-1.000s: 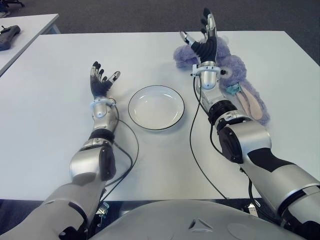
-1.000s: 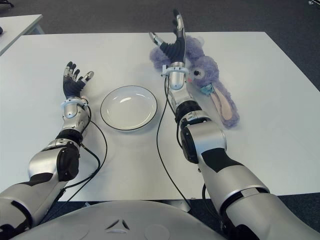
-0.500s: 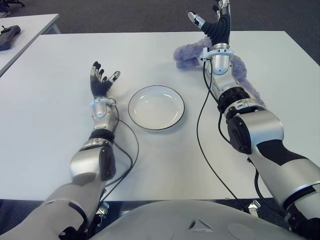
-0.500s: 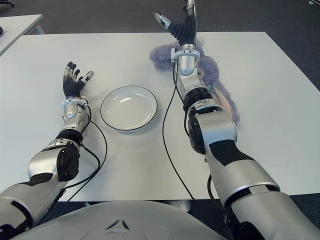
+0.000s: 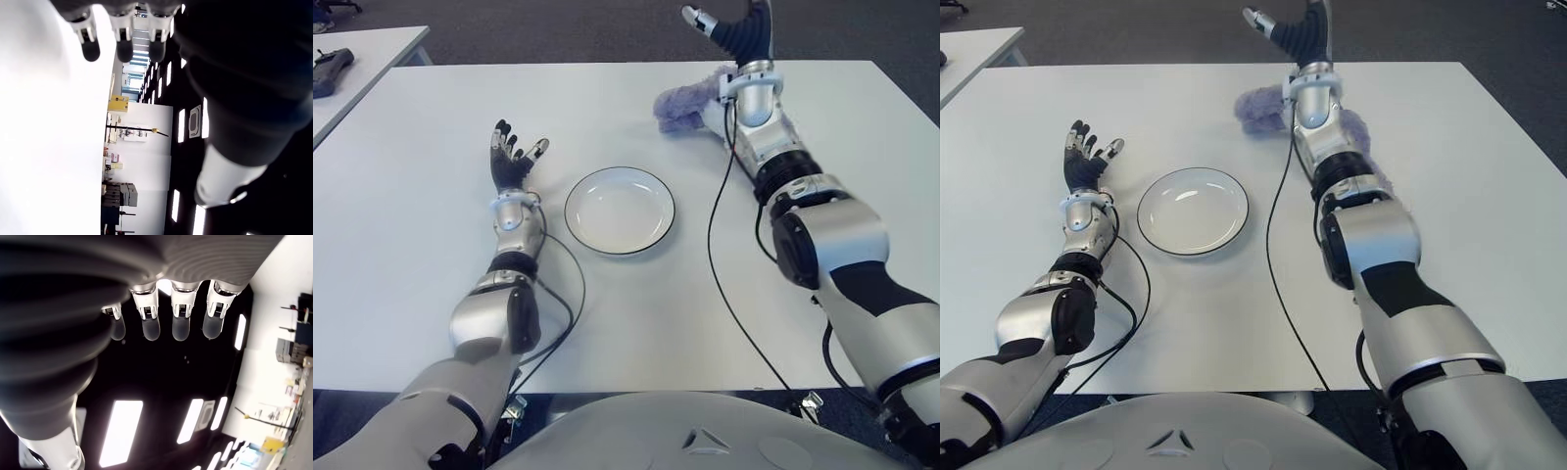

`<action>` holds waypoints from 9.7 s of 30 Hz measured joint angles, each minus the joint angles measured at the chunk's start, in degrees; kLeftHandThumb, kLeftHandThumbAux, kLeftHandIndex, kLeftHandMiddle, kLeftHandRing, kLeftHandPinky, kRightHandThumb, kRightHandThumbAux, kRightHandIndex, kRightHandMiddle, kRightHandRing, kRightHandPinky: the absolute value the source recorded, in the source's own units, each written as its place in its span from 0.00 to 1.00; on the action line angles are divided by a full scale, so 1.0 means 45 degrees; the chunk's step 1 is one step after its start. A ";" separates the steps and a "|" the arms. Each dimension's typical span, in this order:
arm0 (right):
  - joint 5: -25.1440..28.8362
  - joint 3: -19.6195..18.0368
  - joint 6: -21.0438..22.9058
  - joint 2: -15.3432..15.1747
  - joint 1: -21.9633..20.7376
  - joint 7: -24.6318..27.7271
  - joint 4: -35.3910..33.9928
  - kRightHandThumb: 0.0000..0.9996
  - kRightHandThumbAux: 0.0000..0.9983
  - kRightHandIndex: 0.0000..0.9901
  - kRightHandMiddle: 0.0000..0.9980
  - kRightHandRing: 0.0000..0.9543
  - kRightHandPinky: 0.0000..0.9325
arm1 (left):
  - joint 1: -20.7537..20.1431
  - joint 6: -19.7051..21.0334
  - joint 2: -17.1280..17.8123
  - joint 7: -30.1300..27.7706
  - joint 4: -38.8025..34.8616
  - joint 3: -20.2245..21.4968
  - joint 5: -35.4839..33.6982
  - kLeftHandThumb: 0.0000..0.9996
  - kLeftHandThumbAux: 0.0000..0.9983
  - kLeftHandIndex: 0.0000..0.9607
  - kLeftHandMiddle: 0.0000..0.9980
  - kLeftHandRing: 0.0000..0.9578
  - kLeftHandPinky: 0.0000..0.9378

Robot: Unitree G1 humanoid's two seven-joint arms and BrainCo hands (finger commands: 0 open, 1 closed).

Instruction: Put the doll into the plate.

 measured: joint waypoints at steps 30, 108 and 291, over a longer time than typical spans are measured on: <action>-0.5826 0.5527 0.5365 -0.2584 -0.1512 -0.0205 0.1068 0.14 0.38 0.00 0.00 0.00 0.00 | 0.0007 -0.0006 0.0055 0.0002 -0.0006 -0.0004 -0.0004 0.01 0.89 0.07 0.06 0.04 0.05; -0.9210 0.9372 0.6344 -0.2478 -0.0063 0.0029 0.1547 0.24 0.54 0.00 0.00 0.00 0.02 | 0.0009 -0.0009 0.0069 0.0005 -0.0012 -0.0085 0.0007 0.00 0.90 0.08 0.07 0.04 0.07; -0.5506 0.5657 0.4729 -0.1195 0.1402 0.0645 0.1289 0.13 0.45 0.02 0.01 0.01 0.06 | 0.0006 -0.0025 0.0068 0.0439 -0.0035 -0.0230 0.0139 0.00 0.75 0.04 0.05 0.02 0.00</action>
